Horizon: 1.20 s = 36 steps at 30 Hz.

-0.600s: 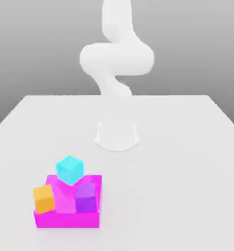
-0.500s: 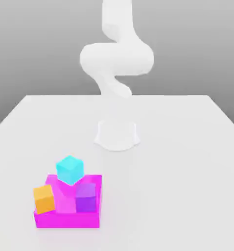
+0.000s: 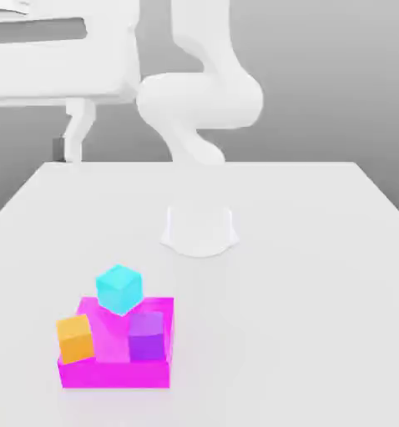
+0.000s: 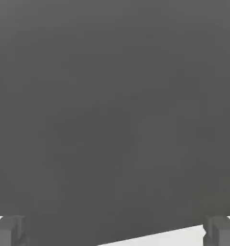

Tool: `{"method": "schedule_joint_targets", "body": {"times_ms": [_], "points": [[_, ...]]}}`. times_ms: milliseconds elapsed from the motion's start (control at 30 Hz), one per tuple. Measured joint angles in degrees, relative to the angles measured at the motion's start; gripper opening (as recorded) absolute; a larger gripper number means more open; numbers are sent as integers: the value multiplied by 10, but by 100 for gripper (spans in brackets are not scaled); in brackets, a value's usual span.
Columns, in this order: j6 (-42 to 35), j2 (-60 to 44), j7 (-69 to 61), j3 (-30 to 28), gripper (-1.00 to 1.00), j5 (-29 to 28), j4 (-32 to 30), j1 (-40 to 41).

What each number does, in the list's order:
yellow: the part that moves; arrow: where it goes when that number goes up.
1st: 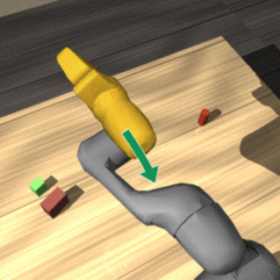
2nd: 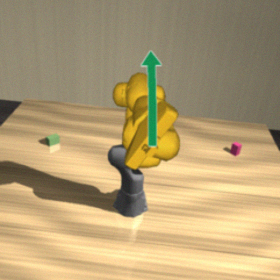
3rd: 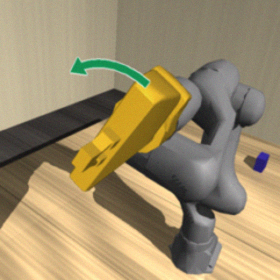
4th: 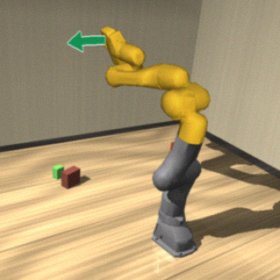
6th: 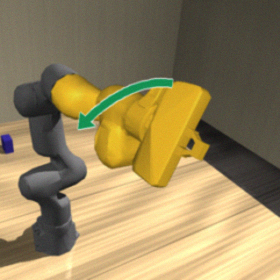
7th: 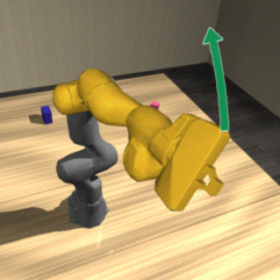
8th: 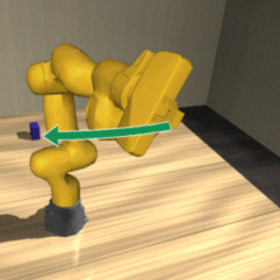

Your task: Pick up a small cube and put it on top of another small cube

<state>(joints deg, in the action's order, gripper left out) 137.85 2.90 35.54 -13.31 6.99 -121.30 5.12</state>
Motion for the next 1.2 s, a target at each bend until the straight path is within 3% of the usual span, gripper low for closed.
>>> {"method": "schedule_joint_targets", "body": {"times_ms": [500, 633, 667, 867, 1000, 1200], "points": [[42, -313, -83, -23, 0, 63, 76, 105], [88, -396, -100, -7, 0, 82, 97, 129], [100, -412, -103, -2, -100, 87, 101, 133], [105, -420, -106, 0, -100, 91, 103, 135], [63, -364, -95, -18, -100, 74, 89, 121], [38, -247, -4, -45, -100, 62, -7, 74]]}}
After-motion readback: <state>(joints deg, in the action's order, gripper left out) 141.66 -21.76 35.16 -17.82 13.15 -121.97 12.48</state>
